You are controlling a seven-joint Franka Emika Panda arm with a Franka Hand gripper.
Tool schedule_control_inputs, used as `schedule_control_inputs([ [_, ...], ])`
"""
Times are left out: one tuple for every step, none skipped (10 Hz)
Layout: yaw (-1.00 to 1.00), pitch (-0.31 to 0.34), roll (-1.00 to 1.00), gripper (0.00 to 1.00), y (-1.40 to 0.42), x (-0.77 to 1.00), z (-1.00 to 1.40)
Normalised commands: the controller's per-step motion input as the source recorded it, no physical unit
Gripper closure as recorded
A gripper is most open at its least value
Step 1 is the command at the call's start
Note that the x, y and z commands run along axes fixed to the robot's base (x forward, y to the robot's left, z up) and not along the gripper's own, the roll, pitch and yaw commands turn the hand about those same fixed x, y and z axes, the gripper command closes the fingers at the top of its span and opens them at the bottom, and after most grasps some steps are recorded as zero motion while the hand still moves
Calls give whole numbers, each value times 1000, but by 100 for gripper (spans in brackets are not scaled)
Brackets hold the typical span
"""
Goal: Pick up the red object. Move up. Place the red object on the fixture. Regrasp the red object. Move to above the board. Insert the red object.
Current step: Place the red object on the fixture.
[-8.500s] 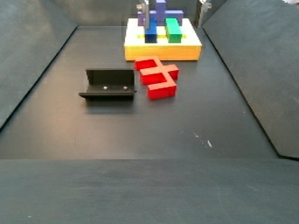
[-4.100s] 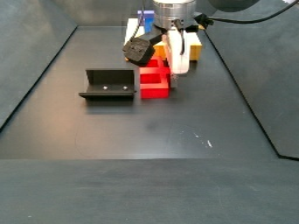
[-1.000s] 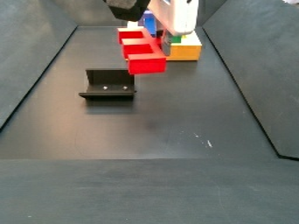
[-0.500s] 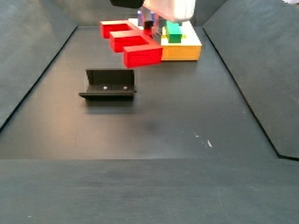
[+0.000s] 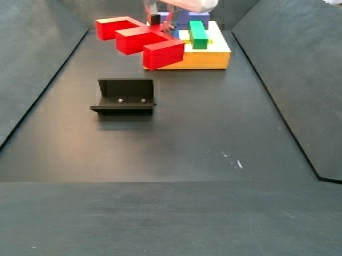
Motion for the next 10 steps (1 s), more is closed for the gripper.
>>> schedule_control_inputs([
  [691,163,86,100,-86,394,37],
  [717,140,66,100,-74,346,11],
  [720,134,49,100,-77,340,26],
  [737,131,43,100,-80,320,11],
  [760,126,20,100,-109,303,0],
  [751,131,0,100,-109,297,0],
  [729,131,0,100,-94,309,0],
  [717,120,0,100,-80,306,0],
  [700,117,0,100,-60,306,0],
  [689,103,0,100,-54,283,0],
])
